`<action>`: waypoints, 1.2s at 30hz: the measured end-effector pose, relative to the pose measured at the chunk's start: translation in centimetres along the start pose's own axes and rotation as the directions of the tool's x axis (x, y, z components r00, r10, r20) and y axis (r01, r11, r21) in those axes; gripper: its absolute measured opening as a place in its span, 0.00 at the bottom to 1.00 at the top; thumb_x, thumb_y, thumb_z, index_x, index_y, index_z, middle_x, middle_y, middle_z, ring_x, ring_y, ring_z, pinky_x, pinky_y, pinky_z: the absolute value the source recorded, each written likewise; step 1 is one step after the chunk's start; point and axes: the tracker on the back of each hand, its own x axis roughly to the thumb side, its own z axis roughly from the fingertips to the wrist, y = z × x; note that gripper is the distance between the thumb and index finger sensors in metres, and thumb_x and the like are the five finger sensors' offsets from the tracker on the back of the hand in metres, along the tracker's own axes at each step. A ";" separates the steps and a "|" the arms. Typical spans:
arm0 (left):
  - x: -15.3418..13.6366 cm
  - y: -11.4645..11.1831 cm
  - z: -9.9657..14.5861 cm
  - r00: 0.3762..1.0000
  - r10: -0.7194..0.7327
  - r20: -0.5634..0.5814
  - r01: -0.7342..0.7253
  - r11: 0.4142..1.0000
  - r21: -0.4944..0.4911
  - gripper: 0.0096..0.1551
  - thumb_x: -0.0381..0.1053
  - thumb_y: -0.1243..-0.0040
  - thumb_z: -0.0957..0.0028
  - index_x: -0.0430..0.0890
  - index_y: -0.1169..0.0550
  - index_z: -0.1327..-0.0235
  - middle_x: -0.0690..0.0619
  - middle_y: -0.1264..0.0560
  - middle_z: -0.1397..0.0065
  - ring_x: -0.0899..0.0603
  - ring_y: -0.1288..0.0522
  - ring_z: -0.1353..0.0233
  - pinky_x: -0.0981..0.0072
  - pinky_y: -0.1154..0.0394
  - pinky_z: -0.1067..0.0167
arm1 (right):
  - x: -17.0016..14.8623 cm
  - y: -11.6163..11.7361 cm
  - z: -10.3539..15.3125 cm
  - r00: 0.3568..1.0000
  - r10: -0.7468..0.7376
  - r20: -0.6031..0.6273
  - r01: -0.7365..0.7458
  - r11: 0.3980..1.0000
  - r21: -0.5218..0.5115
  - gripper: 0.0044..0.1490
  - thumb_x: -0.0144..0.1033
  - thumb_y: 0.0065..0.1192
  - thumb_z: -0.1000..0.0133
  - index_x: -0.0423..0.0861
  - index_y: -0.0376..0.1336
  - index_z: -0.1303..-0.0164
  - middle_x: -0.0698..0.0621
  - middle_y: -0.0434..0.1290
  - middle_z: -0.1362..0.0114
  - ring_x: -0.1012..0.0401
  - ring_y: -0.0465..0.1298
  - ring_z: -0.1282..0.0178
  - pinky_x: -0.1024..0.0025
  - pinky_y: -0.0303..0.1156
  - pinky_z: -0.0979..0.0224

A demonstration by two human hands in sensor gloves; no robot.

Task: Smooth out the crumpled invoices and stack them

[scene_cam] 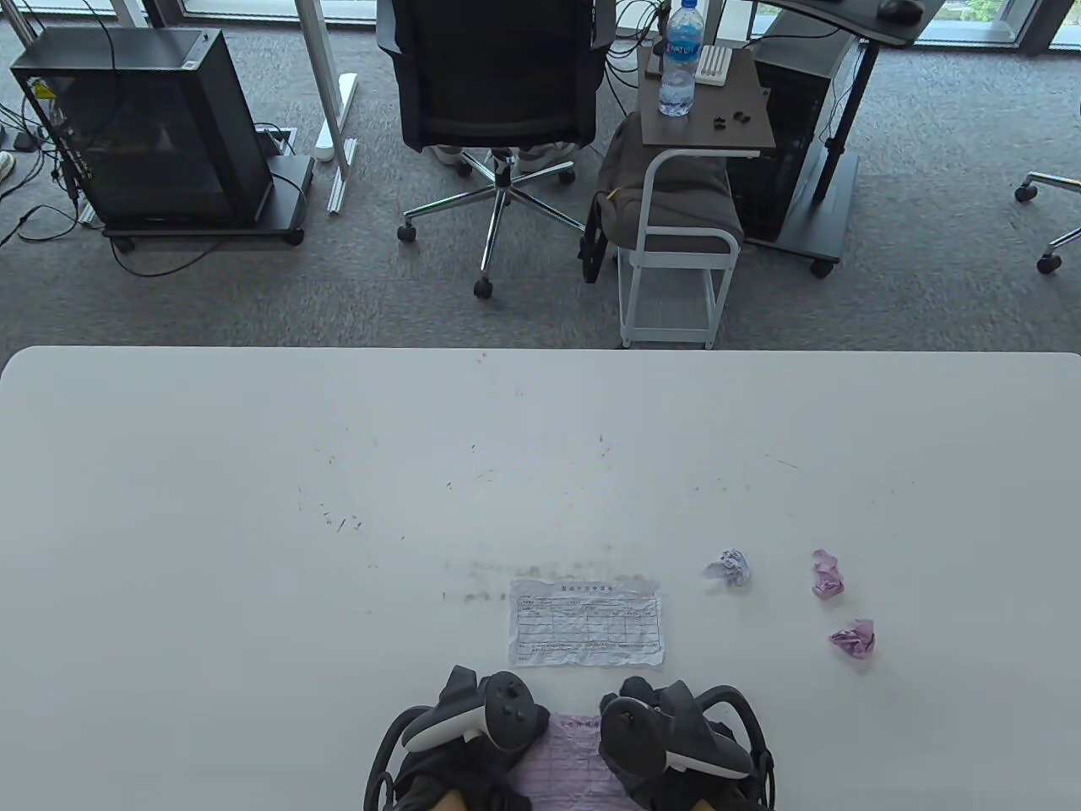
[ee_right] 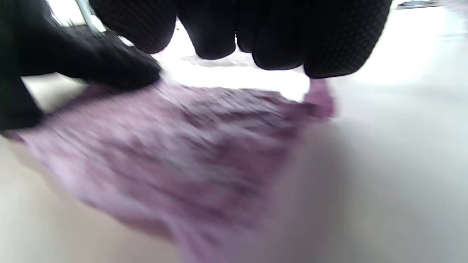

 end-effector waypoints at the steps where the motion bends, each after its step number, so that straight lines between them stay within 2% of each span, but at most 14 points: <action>1: 0.0 0.0 0.0 1.000 0.001 0.001 -0.001 1.000 0.000 0.54 0.56 0.34 0.46 0.61 0.59 0.24 0.42 0.78 0.27 0.21 0.78 0.29 0.24 0.63 0.36 | 0.7 -0.1 0.0 0.997 -0.051 0.056 0.051 0.999 -0.002 0.32 0.46 0.56 0.39 0.43 0.58 0.29 0.34 0.57 0.23 0.44 0.67 0.33 0.48 0.73 0.39; 3: 0.0 0.0 0.0 1.000 0.001 0.001 -0.001 1.000 0.001 0.54 0.56 0.34 0.46 0.61 0.59 0.24 0.42 0.78 0.27 0.21 0.78 0.29 0.24 0.63 0.36 | 2.0 0.1 -0.1 0.987 -0.039 0.156 0.036 0.999 0.022 0.31 0.46 0.56 0.39 0.44 0.58 0.29 0.35 0.57 0.23 0.44 0.66 0.32 0.48 0.72 0.37; 7: -0.1 0.0 0.0 1.000 0.000 0.001 0.000 1.000 0.001 0.54 0.56 0.34 0.45 0.61 0.60 0.24 0.42 0.78 0.27 0.20 0.78 0.29 0.24 0.63 0.36 | 4.5 1.4 -0.3 0.956 0.011 0.294 -0.057 0.987 0.151 0.30 0.47 0.56 0.39 0.48 0.59 0.29 0.37 0.55 0.21 0.45 0.65 0.30 0.48 0.71 0.35; 11: -0.1 0.0 0.0 1.000 0.002 0.001 -0.002 1.000 0.001 0.54 0.56 0.34 0.46 0.61 0.60 0.24 0.42 0.78 0.27 0.21 0.78 0.29 0.24 0.63 0.36 | 5.4 2.5 -0.5 0.948 -0.011 0.317 -0.078 0.961 0.265 0.30 0.47 0.55 0.39 0.49 0.58 0.28 0.38 0.55 0.20 0.44 0.64 0.29 0.47 0.70 0.34; 13: -0.1 0.0 0.0 1.000 0.003 0.001 -0.003 1.000 0.001 0.54 0.56 0.34 0.46 0.61 0.59 0.24 0.42 0.78 0.26 0.21 0.78 0.29 0.24 0.63 0.36 | 5.0 3.0 -0.7 0.957 -0.025 0.290 -0.078 0.938 0.338 0.33 0.48 0.55 0.38 0.46 0.55 0.27 0.38 0.55 0.20 0.45 0.63 0.29 0.47 0.69 0.33; 15: -0.1 0.0 0.0 1.000 0.003 0.001 -0.003 1.000 0.002 0.54 0.56 0.34 0.45 0.61 0.59 0.24 0.42 0.78 0.26 0.21 0.78 0.29 0.24 0.63 0.36 | 4.4 3.2 -0.7 0.972 -0.088 0.219 -0.016 0.902 0.432 0.32 0.49 0.54 0.37 0.46 0.56 0.26 0.40 0.50 0.19 0.46 0.57 0.27 0.49 0.62 0.30; 17: -0.1 0.0 0.0 1.000 0.002 0.000 -0.002 1.000 0.002 0.54 0.56 0.34 0.46 0.61 0.59 0.24 0.42 0.78 0.26 0.21 0.78 0.29 0.24 0.63 0.36 | 4.1 3.0 -0.8 0.976 -0.119 0.183 0.031 0.906 0.422 0.31 0.49 0.55 0.38 0.46 0.58 0.28 0.41 0.53 0.20 0.47 0.58 0.28 0.48 0.62 0.31; 21: -0.1 0.0 0.0 1.000 0.002 0.000 -0.002 1.000 0.002 0.54 0.56 0.34 0.46 0.61 0.59 0.24 0.42 0.78 0.26 0.21 0.78 0.29 0.24 0.63 0.36 | 3.6 2.6 -0.9 0.984 -0.083 0.159 0.006 0.901 0.434 0.29 0.51 0.55 0.38 0.47 0.62 0.32 0.44 0.60 0.24 0.49 0.63 0.32 0.47 0.66 0.33; 24: -0.1 0.0 0.0 1.000 0.002 -0.001 -0.002 1.000 0.002 0.54 0.56 0.34 0.45 0.61 0.59 0.24 0.42 0.78 0.26 0.21 0.78 0.29 0.24 0.63 0.36 | 2.7 2.1 -0.9 0.995 -0.083 0.062 0.046 0.890 0.453 0.27 0.53 0.55 0.38 0.48 0.65 0.35 0.45 0.65 0.28 0.49 0.69 0.36 0.46 0.69 0.37; 32: -0.1 0.0 0.0 1.000 0.003 -0.002 -0.003 1.000 0.003 0.54 0.56 0.35 0.45 0.61 0.59 0.24 0.42 0.78 0.26 0.21 0.78 0.29 0.24 0.63 0.36 | -0.5 1.6 -0.2 0.982 -0.104 -0.160 0.169 0.859 0.484 0.24 0.55 0.55 0.38 0.49 0.71 0.46 0.44 0.74 0.39 0.50 0.76 0.46 0.43 0.74 0.43; 35: 0.0 0.0 0.0 1.000 0.004 -0.002 -0.004 1.000 0.004 0.54 0.56 0.34 0.45 0.61 0.59 0.24 0.42 0.78 0.26 0.21 0.78 0.29 0.24 0.63 0.36 | -1.2 1.5 0.0 0.977 -0.122 -0.175 0.195 0.844 0.500 0.25 0.55 0.55 0.37 0.48 0.71 0.45 0.43 0.76 0.41 0.50 0.77 0.49 0.43 0.75 0.43; 36: -0.1 0.0 0.0 1.000 0.004 -0.002 -0.004 1.000 0.004 0.54 0.56 0.34 0.45 0.61 0.59 0.24 0.42 0.78 0.26 0.21 0.78 0.29 0.24 0.63 0.36 | -1.4 1.2 0.2 0.978 -0.140 -0.154 0.197 0.857 0.477 0.26 0.55 0.55 0.38 0.48 0.70 0.44 0.42 0.77 0.43 0.51 0.78 0.50 0.44 0.76 0.44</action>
